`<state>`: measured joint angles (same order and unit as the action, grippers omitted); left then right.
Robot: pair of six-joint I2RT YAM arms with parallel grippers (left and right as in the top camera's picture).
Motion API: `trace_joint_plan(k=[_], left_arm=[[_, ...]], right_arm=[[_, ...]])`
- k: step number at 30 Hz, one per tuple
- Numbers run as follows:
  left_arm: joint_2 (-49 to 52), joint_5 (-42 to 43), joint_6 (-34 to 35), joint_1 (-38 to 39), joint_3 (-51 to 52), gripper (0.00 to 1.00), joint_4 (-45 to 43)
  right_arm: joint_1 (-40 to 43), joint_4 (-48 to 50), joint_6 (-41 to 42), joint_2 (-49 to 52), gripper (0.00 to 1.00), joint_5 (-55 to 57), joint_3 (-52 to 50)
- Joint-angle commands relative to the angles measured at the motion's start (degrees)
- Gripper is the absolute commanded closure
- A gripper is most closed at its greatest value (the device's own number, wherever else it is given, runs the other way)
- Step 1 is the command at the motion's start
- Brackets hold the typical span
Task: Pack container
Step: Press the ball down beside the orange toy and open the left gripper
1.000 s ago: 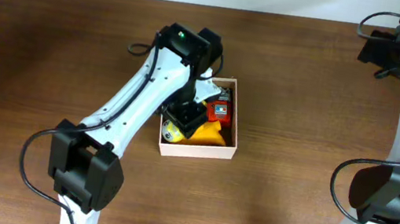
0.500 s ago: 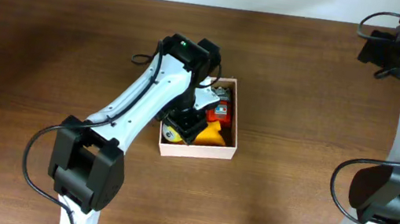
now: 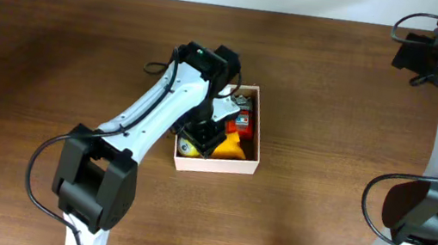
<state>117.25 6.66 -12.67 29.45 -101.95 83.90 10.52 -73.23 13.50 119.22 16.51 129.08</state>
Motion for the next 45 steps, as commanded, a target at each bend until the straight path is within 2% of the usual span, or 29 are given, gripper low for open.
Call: trace_joint_plan(k=[1,15,45], left_arm=[[0.39,2.34,-0.7,-0.09,2.91,0.31,-0.85],[0.39,2.56,-0.72,-0.09,4.57,0.32,-6.16],[0.39,2.36,-0.74,-0.11,0.83,0.32,-8.74]], right_arm=[[0.04,0.13,0.5,-0.46,0.01,0.15,-0.28],[0.04,0.13,0.5,-0.46,0.01,0.15,-0.28],[0.04,0.13,0.48,-0.46,0.01,0.15,-0.28]])
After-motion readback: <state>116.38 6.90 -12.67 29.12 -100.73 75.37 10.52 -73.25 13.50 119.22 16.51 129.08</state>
